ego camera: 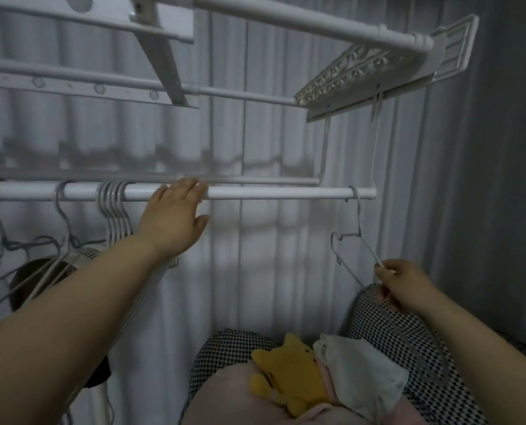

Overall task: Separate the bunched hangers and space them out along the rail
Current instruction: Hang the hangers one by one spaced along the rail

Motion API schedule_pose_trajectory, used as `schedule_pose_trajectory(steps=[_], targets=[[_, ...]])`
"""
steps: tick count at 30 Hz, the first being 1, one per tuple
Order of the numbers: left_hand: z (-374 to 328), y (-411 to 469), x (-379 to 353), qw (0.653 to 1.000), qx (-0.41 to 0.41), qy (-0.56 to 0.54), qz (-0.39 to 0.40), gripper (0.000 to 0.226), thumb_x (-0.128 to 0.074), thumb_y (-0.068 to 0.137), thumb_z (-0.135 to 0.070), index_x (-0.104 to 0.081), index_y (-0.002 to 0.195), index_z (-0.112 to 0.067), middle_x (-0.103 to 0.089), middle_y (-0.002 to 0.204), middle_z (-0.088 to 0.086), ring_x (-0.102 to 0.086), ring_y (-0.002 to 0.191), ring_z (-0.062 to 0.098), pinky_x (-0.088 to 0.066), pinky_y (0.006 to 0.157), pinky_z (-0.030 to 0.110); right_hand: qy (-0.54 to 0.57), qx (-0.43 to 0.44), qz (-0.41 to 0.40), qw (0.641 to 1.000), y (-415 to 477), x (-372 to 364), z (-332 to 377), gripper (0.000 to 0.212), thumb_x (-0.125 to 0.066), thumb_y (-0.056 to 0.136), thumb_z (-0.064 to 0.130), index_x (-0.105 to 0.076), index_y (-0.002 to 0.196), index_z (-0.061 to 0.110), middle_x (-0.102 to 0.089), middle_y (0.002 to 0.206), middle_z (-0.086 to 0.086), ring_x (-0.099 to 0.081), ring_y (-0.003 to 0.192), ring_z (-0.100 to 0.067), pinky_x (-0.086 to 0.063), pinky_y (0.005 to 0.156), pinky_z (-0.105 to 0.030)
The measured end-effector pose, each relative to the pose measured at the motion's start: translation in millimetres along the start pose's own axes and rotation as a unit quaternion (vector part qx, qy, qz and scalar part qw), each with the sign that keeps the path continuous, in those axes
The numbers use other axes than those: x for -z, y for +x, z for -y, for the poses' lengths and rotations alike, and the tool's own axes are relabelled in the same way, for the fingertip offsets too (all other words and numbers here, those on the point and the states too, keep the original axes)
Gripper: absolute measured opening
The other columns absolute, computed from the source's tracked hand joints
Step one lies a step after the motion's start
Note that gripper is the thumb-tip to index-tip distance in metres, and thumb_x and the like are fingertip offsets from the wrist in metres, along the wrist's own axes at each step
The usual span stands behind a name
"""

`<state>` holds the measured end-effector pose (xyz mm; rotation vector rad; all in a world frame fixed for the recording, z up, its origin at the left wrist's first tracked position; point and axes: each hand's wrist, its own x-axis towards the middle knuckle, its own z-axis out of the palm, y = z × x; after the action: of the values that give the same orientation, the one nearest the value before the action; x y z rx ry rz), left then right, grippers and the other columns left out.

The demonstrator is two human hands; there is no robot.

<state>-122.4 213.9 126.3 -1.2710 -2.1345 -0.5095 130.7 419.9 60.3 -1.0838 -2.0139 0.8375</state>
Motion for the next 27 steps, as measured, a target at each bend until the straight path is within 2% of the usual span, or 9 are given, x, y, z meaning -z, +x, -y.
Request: schedule_pose_trajectory(steps=[2,4,6,10,13,16,20,23,27], targets=[[9.8,-5.0,6.9,1.000,-0.006,-0.017,-0.016,0.055,-0.049,0.092,-0.024,-0.031,0.141,-0.007,-0.027,0.151,0.014,-0.028,0.138,0.029,-0.015,0.114,0.037,-0.037,-0.009,0.000,0.999,-1.6,0.9,2.2,0.035,-0.047,0.094,0.017,-0.047,0.124,-0.001,-0.064,0.079,-0.017,-0.064,0.061,-0.017,-0.048,0.051,-0.014],[23.6,-12.2,15.6,0.999,-0.011,-0.012,-0.051,0.053,-0.047,0.086,-0.025,-0.044,0.133,-0.001,-0.041,0.141,0.022,-0.041,0.128,0.039,-0.026,0.109,0.045,-0.168,0.020,-0.046,0.985,-7.3,0.6,10.7,0.049,-0.051,0.092,0.022,-0.037,0.136,0.005,-0.057,0.122,-0.022,-0.053,0.112,-0.032,-0.043,0.092,-0.029],[39.6,-20.4,23.0,0.997,-0.008,0.008,-0.073,0.053,-0.045,0.078,-0.023,-0.053,0.124,0.003,-0.051,0.130,0.027,-0.051,0.116,0.046,-0.033,0.102,0.052,-0.235,0.107,-0.124,0.958,-21.1,-7.4,31.4,0.050,-0.052,0.090,0.023,-0.039,0.136,0.007,-0.047,0.137,-0.018,-0.037,0.127,-0.034,-0.030,0.104,-0.036],[70.6,-38.1,42.3,0.995,0.037,0.033,-0.088,0.047,-0.043,0.085,-0.021,-0.051,0.126,0.001,-0.049,0.134,0.024,-0.047,0.120,0.043,-0.028,0.106,0.051,-0.140,0.224,-0.116,0.957,-51.7,-48.2,78.7,0.040,-0.054,0.089,0.016,-0.050,0.127,0.007,-0.053,0.129,-0.012,-0.039,0.122,-0.028,-0.025,0.095,-0.025],[94.4,-48.6,52.2,0.996,0.045,0.024,-0.074,0.055,-0.037,0.076,-0.017,-0.052,0.124,0.005,-0.047,0.134,0.029,-0.047,0.118,0.047,-0.031,0.104,0.052,-0.050,0.260,-0.021,0.964,-74.0,-98.4,101.1,0.032,-0.054,0.088,0.014,-0.054,0.120,0.009,-0.054,0.105,0.003,-0.047,0.102,-0.014,-0.030,0.080,-0.015],[116.7,-54.4,60.9,0.997,0.057,0.027,-0.050,0.047,-0.043,0.082,-0.010,-0.049,0.127,0.004,-0.045,0.137,0.026,-0.045,0.122,0.046,-0.030,0.106,0.049,0.047,0.226,0.109,0.967,-96.4,-154.8,116.0,0.027,-0.052,0.089,0.011,-0.055,0.115,0.012,-0.052,0.083,0.011,-0.051,0.084,-0.009,-0.037,0.066,-0.011],[145.4,-59.9,67.6,0.999,0.041,0.032,0.006,0.051,-0.050,0.088,-0.003,-0.038,0.137,-0.004,-0.035,0.147,0.016,-0.033,0.135,0.033,-0.020,0.112,0.039,0.111,0.142,0.243,0.953,-119.2,-209.3,141.8,0.032,-0.048,0.091,0.013,-0.052,0.121,0.005,-0.057,0.104,-0.005,-0.052,0.092,-0.011,-0.040,0.072,-0.018],[152.6,-60.8,71.3,0.999,0.028,0.015,0.029,0.051,-0.050,0.089,-0.004,-0.036,0.138,-0.005,-0.031,0.149,0.014,-0.029,0.139,0.029,-0.019,0.114,0.037,0.206,0.054,0.315,0.925,-133.7,-231.8,167.7,0.027,-0.049,0.092,0.015,-0.057,0.108,-0.005,-0.059,0.102,-0.019,-0.052,0.087,-0.017,-0.043,0.068,-0.022],[153.3,-55.9,72.2,1.000,0.003,0.016,0.019,0.048,-0.049,0.090,-0.008,-0.039,0.137,-0.004,-0.036,0.147,0.014,-0.032,0.136,0.028,-0.020,0.111,0.033,0.293,-0.017,0.371,0.881,-149.3,-257.1,195.6,0.016,-0.047,0.094,0.028,-0.051,0.086,0.015,-0.055,0.106,-0.009,-0.056,0.095,-0.017,-0.047,0.093,-0.034]])
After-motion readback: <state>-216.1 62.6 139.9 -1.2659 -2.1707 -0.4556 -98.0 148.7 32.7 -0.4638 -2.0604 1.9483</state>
